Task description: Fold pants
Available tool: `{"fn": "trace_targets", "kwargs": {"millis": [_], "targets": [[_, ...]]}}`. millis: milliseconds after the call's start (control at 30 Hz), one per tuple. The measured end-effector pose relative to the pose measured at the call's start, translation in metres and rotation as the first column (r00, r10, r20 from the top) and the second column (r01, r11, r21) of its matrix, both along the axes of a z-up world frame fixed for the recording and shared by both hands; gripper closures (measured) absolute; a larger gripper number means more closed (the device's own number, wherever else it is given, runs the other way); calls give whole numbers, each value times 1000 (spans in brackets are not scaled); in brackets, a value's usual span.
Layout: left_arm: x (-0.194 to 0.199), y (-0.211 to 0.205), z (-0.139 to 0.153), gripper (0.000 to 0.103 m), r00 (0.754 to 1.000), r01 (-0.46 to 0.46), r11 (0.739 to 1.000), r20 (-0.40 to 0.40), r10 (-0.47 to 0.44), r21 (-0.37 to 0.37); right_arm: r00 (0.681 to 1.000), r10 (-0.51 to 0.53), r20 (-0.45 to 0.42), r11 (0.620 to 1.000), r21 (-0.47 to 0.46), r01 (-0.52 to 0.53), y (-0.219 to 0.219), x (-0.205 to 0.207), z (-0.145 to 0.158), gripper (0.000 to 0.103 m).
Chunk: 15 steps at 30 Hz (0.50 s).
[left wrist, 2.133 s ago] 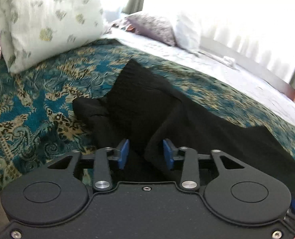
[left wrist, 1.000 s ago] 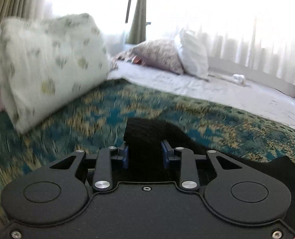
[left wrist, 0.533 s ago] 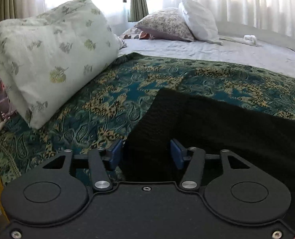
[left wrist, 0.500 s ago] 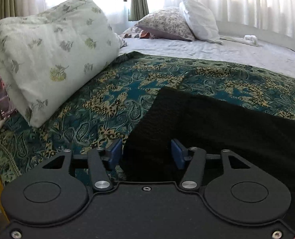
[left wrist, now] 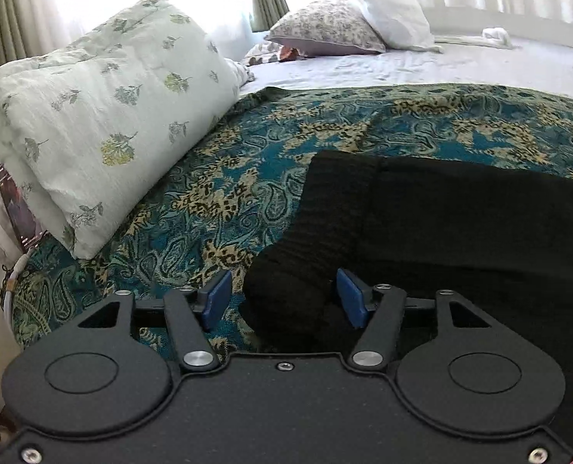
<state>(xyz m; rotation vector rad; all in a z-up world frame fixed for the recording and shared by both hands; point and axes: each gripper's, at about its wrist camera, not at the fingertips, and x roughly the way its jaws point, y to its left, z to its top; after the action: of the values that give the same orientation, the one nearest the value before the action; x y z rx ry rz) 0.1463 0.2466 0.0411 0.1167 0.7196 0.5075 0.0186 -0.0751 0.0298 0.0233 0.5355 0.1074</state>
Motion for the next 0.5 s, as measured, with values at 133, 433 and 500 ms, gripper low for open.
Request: {"fn": "trace_targets", "kwargs": {"millis": [133,433,500], "targets": [[-1,6,9,41,998,-55,997,8,56,-55,999,28,-21,996,83,-26,-17,-5,13,12],[-29,-49,56,31,982,34,993,191,-11,-117,958,-286,-13,953,97,286,-150,-17,19,12],[-35,-71,55,31,976,90,989,211,-63,-120,925,-381,-11,920,97,380,-188,-21,19,12]]}}
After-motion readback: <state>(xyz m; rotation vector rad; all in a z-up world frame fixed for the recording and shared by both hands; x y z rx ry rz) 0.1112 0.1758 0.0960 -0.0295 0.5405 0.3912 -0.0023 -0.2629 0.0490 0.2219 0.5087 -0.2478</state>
